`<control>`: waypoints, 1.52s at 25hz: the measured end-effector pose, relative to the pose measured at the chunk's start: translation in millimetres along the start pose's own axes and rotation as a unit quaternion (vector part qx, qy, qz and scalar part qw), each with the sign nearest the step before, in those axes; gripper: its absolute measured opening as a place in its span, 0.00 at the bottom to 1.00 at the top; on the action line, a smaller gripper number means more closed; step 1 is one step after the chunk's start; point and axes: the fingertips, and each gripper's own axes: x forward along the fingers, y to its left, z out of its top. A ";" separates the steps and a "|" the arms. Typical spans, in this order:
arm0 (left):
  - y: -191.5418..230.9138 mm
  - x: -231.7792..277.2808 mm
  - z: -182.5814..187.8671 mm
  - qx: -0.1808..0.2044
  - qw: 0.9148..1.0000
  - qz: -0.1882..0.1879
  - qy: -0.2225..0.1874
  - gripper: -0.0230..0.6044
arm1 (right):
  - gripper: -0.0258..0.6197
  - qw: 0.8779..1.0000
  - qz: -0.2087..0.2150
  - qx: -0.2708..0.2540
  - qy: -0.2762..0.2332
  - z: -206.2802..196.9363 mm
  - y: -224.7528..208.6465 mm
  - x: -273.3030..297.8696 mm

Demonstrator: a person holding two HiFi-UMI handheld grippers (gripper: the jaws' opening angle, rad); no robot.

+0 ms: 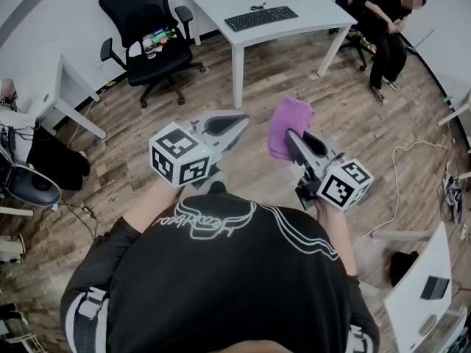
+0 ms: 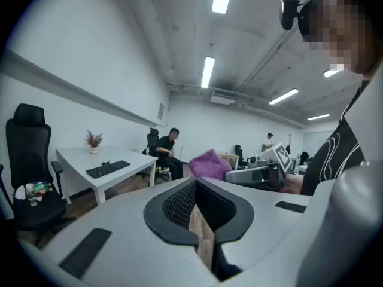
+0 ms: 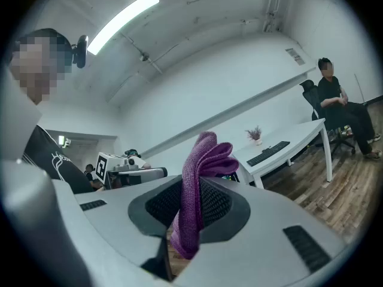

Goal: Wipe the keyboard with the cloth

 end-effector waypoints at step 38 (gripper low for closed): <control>339.0 189.8 -3.2 -0.112 0.993 0.008 0.036 0.04 | 0.13 0.995 -0.011 0.074 0.065 45.4 -277.6 254.5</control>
